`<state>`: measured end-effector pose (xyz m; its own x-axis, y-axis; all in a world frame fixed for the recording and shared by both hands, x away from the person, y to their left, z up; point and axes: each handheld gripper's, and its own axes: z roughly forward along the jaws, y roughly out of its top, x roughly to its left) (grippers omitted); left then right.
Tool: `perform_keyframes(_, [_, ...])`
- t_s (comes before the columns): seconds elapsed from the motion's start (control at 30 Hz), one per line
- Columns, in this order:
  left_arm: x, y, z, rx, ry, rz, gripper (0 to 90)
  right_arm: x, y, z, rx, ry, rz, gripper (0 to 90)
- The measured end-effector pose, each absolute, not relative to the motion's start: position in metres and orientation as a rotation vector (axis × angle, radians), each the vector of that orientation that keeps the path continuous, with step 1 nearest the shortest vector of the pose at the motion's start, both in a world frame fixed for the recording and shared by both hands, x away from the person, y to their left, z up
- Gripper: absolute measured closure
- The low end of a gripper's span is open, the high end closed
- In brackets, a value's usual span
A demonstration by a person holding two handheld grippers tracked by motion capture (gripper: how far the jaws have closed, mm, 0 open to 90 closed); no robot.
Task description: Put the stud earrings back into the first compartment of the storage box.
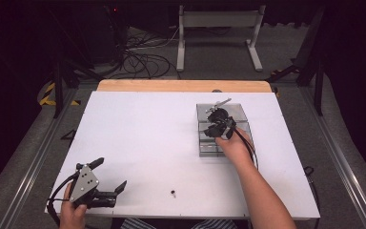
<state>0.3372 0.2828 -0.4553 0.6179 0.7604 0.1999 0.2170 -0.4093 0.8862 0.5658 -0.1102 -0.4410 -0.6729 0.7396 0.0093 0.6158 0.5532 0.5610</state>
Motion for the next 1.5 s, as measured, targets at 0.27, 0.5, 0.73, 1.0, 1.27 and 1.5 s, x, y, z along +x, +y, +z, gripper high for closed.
perform_keyframes(0.27, [0.337, 0.283, -0.455, 1.938, 0.775, 0.757, 0.2, 0.562, -0.111, -0.435, 1.122, 2.552, 0.848, 55.1])
perform_keyframes(0.5, [0.337, 0.282, -0.456, 1.937, 0.778, 0.758, 0.2, 0.549, -0.106, -0.420, 1.062, 2.535, 0.938, 35.1])
perform_keyframes(0.73, [0.337, 0.282, -0.456, 1.939, 0.777, 0.757, 0.3, 0.516, -0.092, -0.394, 0.876, 2.520, 1.077, 20.0])
perform_keyframes(1.0, [0.337, 0.282, -0.455, 1.940, 0.776, 0.760, 0.2, 0.479, -0.079, -0.374, 0.703, 2.511, 1.159, 15.7])
perform_keyframes(1.27, [0.337, 0.281, -0.456, 1.940, 0.776, 0.755, 0.2, 0.450, -0.070, -0.368, 0.588, 2.540, 1.224, 15.8])
perform_keyframes(1.5, [0.337, 0.281, -0.455, 1.939, 0.775, 0.756, 0.2, 0.432, -0.065, -0.374, 0.508, 2.574, 1.240, 16.5])
